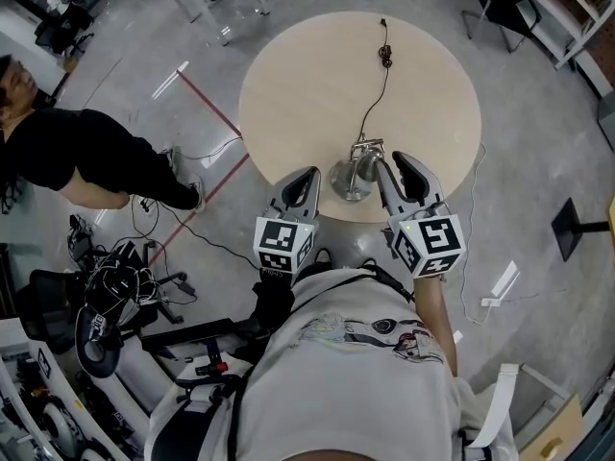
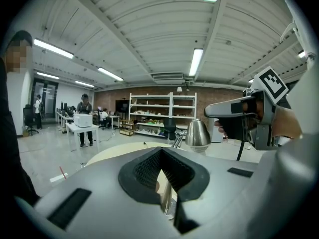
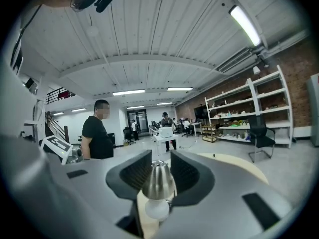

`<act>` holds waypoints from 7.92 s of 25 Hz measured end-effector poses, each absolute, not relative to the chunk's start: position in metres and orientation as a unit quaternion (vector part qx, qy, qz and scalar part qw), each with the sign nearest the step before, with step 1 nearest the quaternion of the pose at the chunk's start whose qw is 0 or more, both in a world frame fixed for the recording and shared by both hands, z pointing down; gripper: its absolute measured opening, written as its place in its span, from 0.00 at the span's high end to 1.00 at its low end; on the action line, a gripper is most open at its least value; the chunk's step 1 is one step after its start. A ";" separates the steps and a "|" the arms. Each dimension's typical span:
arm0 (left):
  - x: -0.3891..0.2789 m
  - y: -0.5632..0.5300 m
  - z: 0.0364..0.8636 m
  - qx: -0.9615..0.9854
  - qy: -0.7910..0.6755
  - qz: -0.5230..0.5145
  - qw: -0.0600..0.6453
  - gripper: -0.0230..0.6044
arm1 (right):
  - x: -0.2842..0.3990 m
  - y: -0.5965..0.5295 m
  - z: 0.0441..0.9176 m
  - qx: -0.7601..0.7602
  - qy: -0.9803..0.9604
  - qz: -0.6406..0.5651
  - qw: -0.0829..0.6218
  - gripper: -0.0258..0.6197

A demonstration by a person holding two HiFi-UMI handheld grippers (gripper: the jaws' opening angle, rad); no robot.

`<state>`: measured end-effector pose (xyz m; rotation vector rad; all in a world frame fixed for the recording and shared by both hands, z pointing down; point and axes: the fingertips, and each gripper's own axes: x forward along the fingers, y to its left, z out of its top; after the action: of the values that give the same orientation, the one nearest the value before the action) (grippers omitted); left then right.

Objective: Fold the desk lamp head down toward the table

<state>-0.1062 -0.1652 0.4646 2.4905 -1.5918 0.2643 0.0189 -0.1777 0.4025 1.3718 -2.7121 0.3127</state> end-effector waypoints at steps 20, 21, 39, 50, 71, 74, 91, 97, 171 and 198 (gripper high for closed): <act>-0.119 -0.167 0.472 0.828 -0.545 0.090 0.097 0.96 | -0.010 -0.197 0.440 0.446 -0.878 0.114 0.134 0.61; -0.119 -0.166 0.473 0.828 -0.545 0.090 0.097 0.96 | -0.010 -0.197 0.440 0.446 -0.878 0.114 0.133 0.61; -0.118 -0.167 0.474 0.829 -0.542 0.100 0.096 0.96 | -0.009 -0.188 0.443 0.448 -0.879 0.107 0.126 0.61; -0.117 -0.167 0.472 0.826 -0.546 0.101 0.098 0.96 | -0.008 -0.178 0.443 0.439 -0.883 0.107 0.129 0.61; -0.108 -0.160 0.482 0.833 -0.534 0.105 0.101 0.96 | -0.002 -0.146 0.472 0.437 -0.878 0.115 0.159 0.61; -0.106 -0.161 0.483 0.835 -0.531 0.106 0.103 0.96 | -0.002 -0.144 0.476 0.436 -0.877 0.115 0.166 0.61; -0.100 -0.158 0.489 0.839 -0.521 0.112 0.110 0.96 | 0.001 -0.125 0.497 0.428 -0.875 0.113 0.195 0.61; -0.099 -0.159 0.489 0.840 -0.520 0.112 0.109 0.96 | 0.002 -0.117 0.506 0.425 -0.875 0.101 0.208 0.61; -0.106 -0.150 0.508 0.837 -0.515 0.145 0.119 0.96 | 0.015 -0.077 0.621 0.410 -0.847 0.067 0.332 0.60; -0.117 -0.161 0.507 0.834 -0.517 0.154 0.116 0.96 | 0.018 -0.077 0.672 0.393 -0.835 0.162 0.349 0.65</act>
<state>-0.1166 -0.1610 0.5068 2.4431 -1.5149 0.4504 0.0183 -0.0765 0.6721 1.0195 -2.1648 0.4206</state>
